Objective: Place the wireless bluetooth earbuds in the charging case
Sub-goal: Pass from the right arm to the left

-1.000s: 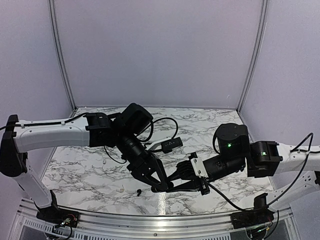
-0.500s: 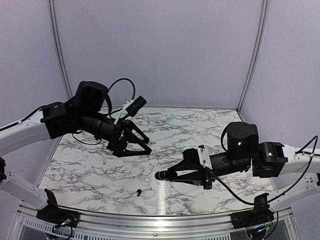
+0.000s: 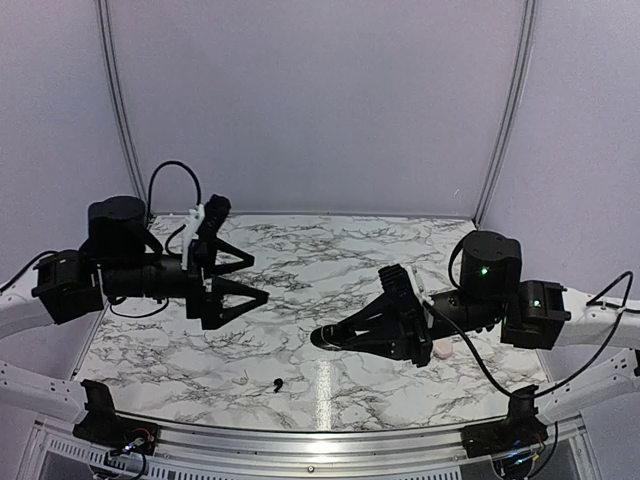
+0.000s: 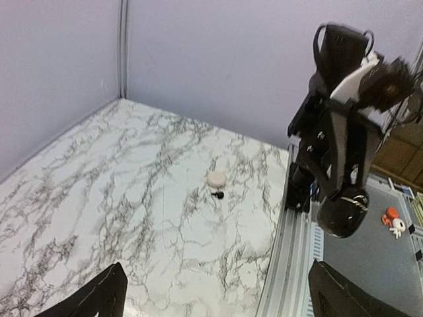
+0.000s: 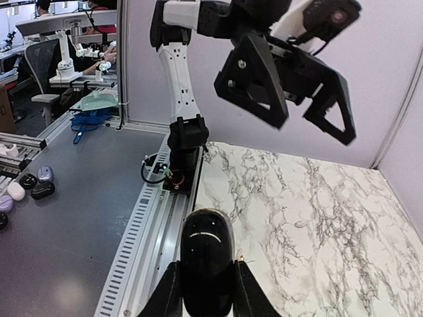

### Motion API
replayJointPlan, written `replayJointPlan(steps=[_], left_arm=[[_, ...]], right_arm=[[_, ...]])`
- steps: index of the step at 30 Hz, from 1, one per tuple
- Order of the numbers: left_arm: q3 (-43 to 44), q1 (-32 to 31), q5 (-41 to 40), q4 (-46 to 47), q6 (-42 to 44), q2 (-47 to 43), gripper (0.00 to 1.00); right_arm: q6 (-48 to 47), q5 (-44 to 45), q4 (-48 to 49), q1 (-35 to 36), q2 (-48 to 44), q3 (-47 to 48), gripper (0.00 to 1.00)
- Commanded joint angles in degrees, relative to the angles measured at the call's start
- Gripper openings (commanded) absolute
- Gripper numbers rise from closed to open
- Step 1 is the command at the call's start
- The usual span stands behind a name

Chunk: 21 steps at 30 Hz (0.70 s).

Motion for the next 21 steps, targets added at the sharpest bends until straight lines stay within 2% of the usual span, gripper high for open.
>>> replayJointPlan(steps=[1,5,9,12,17,21], left_arm=[[1.39,-4.26,-1.17,-5.8,6.68,6.21,0.99],[1.47,-12.3,-7.87,-4.77,14.39,8.86,0.99],[-0.83,-17.97,-13.76,-0.77,17.9,9.32,0.99],[-2.4,-19.9,-13.63,2.42,18.28,10.12,0.95],[-2.11,-20.26,-14.04,4.38,17.26,12.29,0.83],[-1.82,-20.26,-14.65,6.84,15.92,13.65,0.78]], right_arm=[[3.17,-4.09,2.09,-0.7,3.26,4.23,0.02],[4.89,-5.65,3.04,-1.62,5.4,4.61,0.01],[6.86,-6.58,4.8,-3.26,6.11,3.83,0.01],[9.25,-8.67,8.01,-4.92,6.56,2.74,0.01],[9.43,-10.31,8.89,-5.18,7.5,2.67,0.01],[9.81,-12.52,9.96,-5.18,8.59,2.73,0.01]])
